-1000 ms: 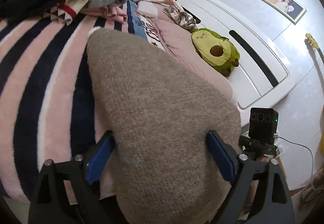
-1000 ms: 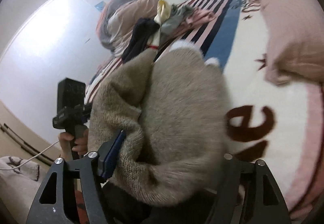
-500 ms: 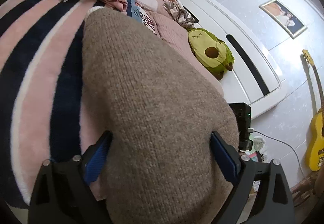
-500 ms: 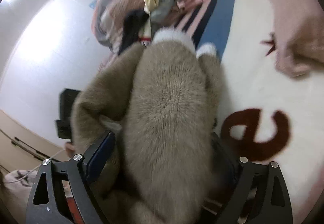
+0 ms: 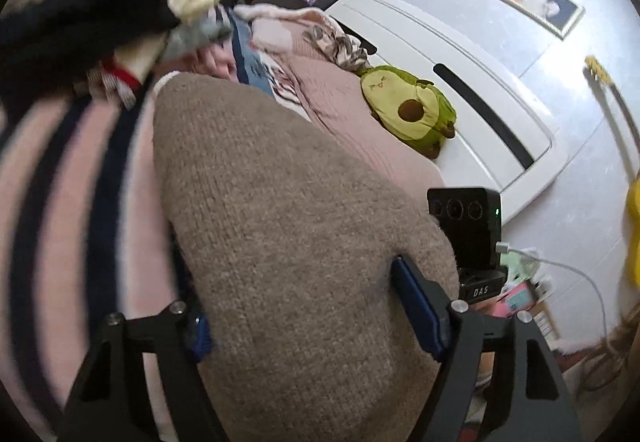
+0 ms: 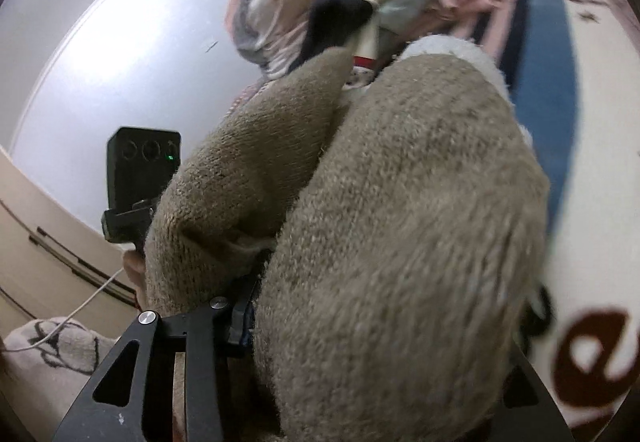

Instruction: Fold small clothes

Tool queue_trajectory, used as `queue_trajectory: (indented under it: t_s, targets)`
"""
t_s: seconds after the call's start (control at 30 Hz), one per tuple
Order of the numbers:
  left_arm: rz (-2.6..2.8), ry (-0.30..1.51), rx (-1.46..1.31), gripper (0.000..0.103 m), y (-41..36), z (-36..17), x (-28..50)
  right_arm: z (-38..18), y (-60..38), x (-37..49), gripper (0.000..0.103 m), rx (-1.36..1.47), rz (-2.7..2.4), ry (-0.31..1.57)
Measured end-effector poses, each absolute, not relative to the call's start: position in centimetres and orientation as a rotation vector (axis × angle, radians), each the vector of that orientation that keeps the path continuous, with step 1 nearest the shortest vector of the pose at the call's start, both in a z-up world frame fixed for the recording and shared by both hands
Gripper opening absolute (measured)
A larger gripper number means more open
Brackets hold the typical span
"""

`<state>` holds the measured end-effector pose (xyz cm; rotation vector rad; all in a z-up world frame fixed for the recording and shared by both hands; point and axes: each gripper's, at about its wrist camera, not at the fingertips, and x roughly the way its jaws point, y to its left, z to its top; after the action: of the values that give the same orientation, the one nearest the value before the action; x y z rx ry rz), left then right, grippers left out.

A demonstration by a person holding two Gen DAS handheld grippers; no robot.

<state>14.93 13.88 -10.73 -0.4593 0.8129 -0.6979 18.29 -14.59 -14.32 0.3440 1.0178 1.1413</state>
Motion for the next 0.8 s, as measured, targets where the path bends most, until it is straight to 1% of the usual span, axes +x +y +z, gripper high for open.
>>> queue_trajectory:
  t_s: [0.17, 0.43, 0.57, 0.63, 0.7, 0.8]
  targets:
    - [-0.62, 0.822, -0.363, 0.074, 19.2, -8.6, 14.6, -12.8, -8.3, 19.2, 0.041, 0.316, 1.226, 0.999]
    - [-0.42, 0.828, -0.288, 0.074, 30.3, -6.8, 13.6, -11.5, 5.5, 19.6, 0.041, 0.243, 1.368, 1.016]
    - [-0.352, 0.85, -0.278, 0.074, 35.2, -7.2, 13.5, -11.4, 12.2, 19.1, 0.041, 0.177, 1.427, 1.025]
    - [-0.31, 0.861, -0.292, 0.074, 38.2, -7.5, 14.0, -11.2, 15.5, 19.5, 0.038, 0.153, 1.451, 1.024]
    - [-0.278, 0.856, -0.289, 0.074, 40.3, -7.7, 14.3, -11.1, 18.4, 19.9, 0.038, 0.135, 1.463, 1.021]
    - [-0.241, 0.849, -0.278, 0.074, 43.0, -8.4, 15.0, -11.4, 20.8, 20.8, 0.038, 0.13, 1.476, 1.017]
